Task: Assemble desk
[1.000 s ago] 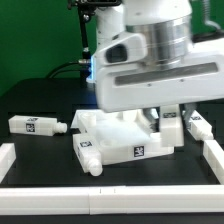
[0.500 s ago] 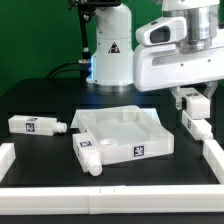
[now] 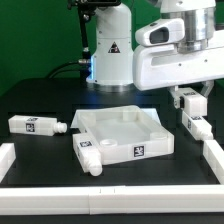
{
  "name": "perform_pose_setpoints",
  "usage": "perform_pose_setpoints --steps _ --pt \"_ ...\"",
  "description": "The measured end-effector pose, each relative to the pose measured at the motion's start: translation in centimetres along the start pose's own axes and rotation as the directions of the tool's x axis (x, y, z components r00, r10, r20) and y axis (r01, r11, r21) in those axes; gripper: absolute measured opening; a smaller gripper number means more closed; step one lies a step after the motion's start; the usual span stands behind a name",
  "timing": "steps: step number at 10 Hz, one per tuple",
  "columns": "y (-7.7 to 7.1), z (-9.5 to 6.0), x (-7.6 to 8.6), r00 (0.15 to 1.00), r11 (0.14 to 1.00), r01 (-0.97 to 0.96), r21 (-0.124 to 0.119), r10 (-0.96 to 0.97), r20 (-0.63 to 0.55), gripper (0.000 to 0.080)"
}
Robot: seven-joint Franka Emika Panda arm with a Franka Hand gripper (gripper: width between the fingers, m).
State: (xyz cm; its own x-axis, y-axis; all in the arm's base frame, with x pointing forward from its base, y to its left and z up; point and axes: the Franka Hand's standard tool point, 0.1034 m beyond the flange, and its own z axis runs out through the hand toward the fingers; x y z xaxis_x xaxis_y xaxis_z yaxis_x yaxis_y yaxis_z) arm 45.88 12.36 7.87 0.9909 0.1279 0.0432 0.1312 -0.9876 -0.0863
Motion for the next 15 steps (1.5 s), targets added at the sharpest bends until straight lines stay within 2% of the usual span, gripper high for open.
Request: perform_pose_setpoints --steps 1,3,5,7,9,11,13,15 --pt "-0.5 0.5 -2.1 1.0 1.0 0.006 -0.004 -0.006 0.015 0.0282" --pt "-0.3 0.4 -1.3 1.0 1.0 0.0 -0.003 0.0 0.01 0.0282" --pt "-0.1 0.7 -1.6 1.0 1.0 -0.012 -0.001 0.012 -0.002 0.0282" --pt "0.4 2.4 -6.3 1.0 1.0 -0.012 -0.016 0.012 0.001 0.0282" --pt "0.3 4.2 -9.4 1.0 1.0 -0.005 -0.025 0.005 -0.008 0.0282" --pt "0.2 4.0 -9.0 1.0 1.0 -0.006 -0.022 0.006 -0.001 0.0282" --pt "0.3 4.2 -9.2 1.0 1.0 -0.003 -0.023 0.003 -0.001 0.0282" --pt "0.8 5.8 -10.6 1.0 1.0 -0.003 -0.03 0.003 0.009 0.0282"
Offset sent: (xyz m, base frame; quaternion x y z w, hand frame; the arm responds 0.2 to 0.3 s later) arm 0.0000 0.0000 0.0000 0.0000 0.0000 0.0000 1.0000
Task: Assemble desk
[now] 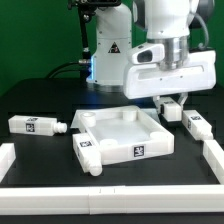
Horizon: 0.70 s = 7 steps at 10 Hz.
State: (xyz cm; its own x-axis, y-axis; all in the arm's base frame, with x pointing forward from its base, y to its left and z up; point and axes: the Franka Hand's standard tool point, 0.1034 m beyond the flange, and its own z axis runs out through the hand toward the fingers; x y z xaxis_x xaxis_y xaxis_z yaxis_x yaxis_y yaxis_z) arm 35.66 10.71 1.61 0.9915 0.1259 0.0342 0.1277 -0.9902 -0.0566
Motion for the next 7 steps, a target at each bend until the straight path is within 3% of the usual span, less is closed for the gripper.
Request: perform_pose_setpoints --steps 3,6,7 --pt "0.06 1.01 -0.29 1.0 1.0 -0.003 0.0 0.003 0.011 0.0282" --pt "-0.48 1.01 0.08 1.0 1.0 0.006 0.002 -0.006 0.007 0.0282" --pt "-0.41 1.06 0.03 1.0 1.0 0.004 0.002 -0.004 0.009 0.0379"
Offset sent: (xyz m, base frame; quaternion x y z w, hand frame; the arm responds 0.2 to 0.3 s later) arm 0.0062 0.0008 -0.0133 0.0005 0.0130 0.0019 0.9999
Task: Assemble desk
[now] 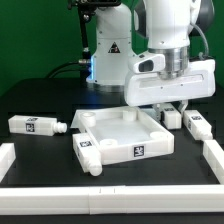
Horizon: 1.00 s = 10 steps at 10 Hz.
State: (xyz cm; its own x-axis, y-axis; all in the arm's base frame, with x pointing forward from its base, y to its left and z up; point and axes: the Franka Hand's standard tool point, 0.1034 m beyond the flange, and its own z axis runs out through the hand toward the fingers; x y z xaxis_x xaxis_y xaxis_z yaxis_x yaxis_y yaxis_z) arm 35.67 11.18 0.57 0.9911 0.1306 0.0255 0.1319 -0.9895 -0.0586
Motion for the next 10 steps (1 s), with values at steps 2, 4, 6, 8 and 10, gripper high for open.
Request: perform_pose_setpoints --steps 2,4,6,8,10 --pt "0.0 0.0 0.0 1.0 1.0 0.0 0.0 0.0 0.001 0.0559" --pt "0.2 -0.6 0.0 1.0 1.0 0.015 0.001 -0.015 0.005 0.063" --pt "0.4 -2.6 0.1 1.0 1.0 0.017 0.005 -0.017 0.026 0.0644" --pt "1.0 -5.2 0.9 0.999 1.0 0.019 0.013 -0.02 0.044 0.0648" --pt "0.7 -6.0 2.3 0.998 1.0 0.023 0.019 -0.024 0.062 0.0648"
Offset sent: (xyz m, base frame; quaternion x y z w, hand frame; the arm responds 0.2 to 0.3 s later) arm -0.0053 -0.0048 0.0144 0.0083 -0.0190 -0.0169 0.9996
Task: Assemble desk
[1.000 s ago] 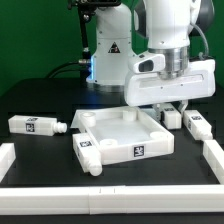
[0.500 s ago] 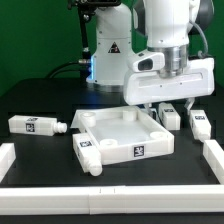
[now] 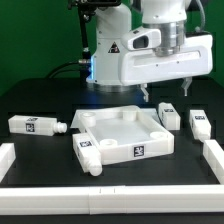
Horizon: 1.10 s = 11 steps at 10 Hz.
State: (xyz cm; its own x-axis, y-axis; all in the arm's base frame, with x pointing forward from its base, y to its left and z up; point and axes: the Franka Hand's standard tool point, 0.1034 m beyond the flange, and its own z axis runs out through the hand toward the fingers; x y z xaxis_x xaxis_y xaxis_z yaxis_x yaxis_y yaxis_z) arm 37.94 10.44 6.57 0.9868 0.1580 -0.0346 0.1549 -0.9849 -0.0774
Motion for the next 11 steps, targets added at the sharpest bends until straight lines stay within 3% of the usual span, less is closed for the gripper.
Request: perform_pose_setpoints --steps 3,4,7,9,11 --pt "0.5 0.0 -0.1 1.0 1.0 0.027 0.001 -0.027 0.002 0.0648" --pt "2.3 -0.7 0.1 0.997 0.997 0.076 0.013 -0.076 0.017 0.0648" --pt "8.0 -2.5 2.8 0.99 0.99 0.134 0.04 -0.135 0.025 0.0648" --pt "11.3 -2.0 4.3 0.993 0.992 0.117 0.038 -0.117 0.022 0.0648" --pt "12.8 -2.4 6.3 0.994 0.994 0.11 0.029 -0.11 0.01 0.0648"
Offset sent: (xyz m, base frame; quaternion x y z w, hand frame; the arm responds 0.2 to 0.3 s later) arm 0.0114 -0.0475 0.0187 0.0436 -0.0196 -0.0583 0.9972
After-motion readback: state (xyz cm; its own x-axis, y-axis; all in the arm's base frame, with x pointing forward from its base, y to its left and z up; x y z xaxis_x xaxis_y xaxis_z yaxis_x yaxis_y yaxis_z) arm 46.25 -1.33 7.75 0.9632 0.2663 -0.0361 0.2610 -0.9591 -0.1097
